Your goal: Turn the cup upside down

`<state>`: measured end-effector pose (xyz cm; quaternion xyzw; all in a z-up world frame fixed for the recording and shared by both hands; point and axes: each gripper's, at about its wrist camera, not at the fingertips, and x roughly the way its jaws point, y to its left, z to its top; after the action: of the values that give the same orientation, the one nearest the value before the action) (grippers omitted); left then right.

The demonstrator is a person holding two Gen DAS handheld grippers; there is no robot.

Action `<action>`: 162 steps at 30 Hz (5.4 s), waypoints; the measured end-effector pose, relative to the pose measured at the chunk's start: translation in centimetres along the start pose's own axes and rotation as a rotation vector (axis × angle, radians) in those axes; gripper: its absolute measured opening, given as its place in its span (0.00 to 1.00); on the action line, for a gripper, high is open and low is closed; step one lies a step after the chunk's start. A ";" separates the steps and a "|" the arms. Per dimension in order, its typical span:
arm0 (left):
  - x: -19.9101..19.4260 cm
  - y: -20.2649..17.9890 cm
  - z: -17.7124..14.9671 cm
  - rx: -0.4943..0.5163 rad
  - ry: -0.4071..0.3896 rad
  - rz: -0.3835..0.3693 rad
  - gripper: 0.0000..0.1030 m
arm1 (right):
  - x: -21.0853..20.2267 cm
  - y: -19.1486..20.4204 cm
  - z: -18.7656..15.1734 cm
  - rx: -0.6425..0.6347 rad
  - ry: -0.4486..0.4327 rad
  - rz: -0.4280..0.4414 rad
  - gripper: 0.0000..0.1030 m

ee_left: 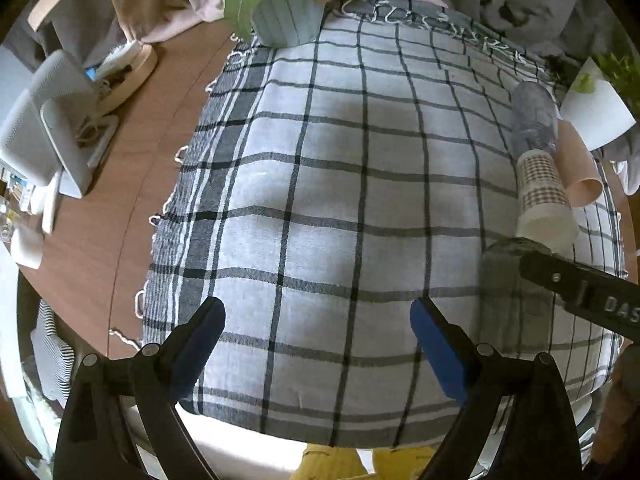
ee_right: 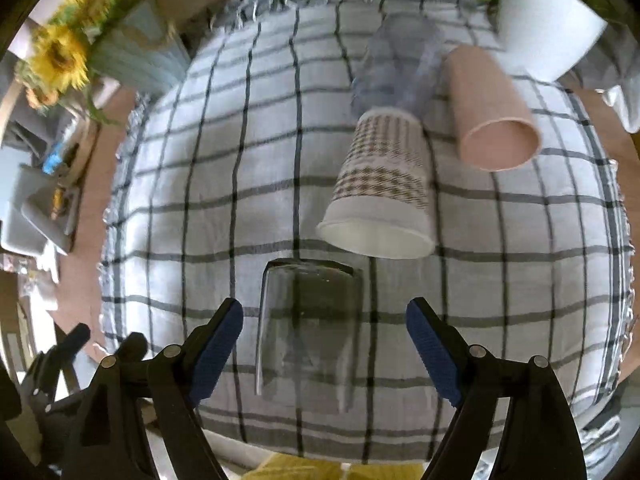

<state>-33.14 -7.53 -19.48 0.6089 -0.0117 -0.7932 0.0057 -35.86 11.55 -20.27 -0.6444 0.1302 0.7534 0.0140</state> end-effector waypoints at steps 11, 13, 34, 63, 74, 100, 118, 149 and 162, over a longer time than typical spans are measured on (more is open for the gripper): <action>1.8 0.7 1.0 0.027 0.013 0.010 0.92 | 3.1 1.3 1.2 0.002 0.062 -0.074 0.71; 1.9 0.7 1.0 0.039 0.010 0.019 0.92 | 3.1 1.2 1.2 0.013 0.057 -0.087 0.65; -1.4 0.0 0.8 0.104 -0.085 -0.027 0.92 | -5.3 2.7 -3.8 0.017 -0.212 -0.122 0.64; 0.2 -0.5 -0.5 0.145 -0.073 0.010 0.92 | -2.7 3.2 -5.7 -0.027 -0.256 -0.233 0.64; 0.4 -0.3 -0.4 0.167 -0.070 -0.007 0.92 | -2.7 2.7 -5.9 0.015 -0.251 -0.199 0.66; -16.0 0.4 -15.1 0.090 -0.407 0.010 0.99 | -19.5 1.7 -21.9 -0.027 -0.666 -0.145 0.82; -22.7 -2.1 -24.6 0.106 -0.542 0.017 0.99 | -24.4 -1.3 -32.7 -0.021 -0.770 -0.120 0.83; -24.4 -3.4 -25.4 0.131 -0.592 0.024 0.99 | -26.1 -2.4 -33.9 -0.010 -0.803 -0.141 0.83; -24.7 -3.9 -25.4 0.141 -0.603 0.023 0.99 | -26.3 -2.5 -33.8 -0.009 -0.807 -0.145 0.83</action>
<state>-2.26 -3.29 -2.30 0.3449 -0.0747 -0.9351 -0.0316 1.72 10.56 0.39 -0.3048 0.0653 0.9433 0.1143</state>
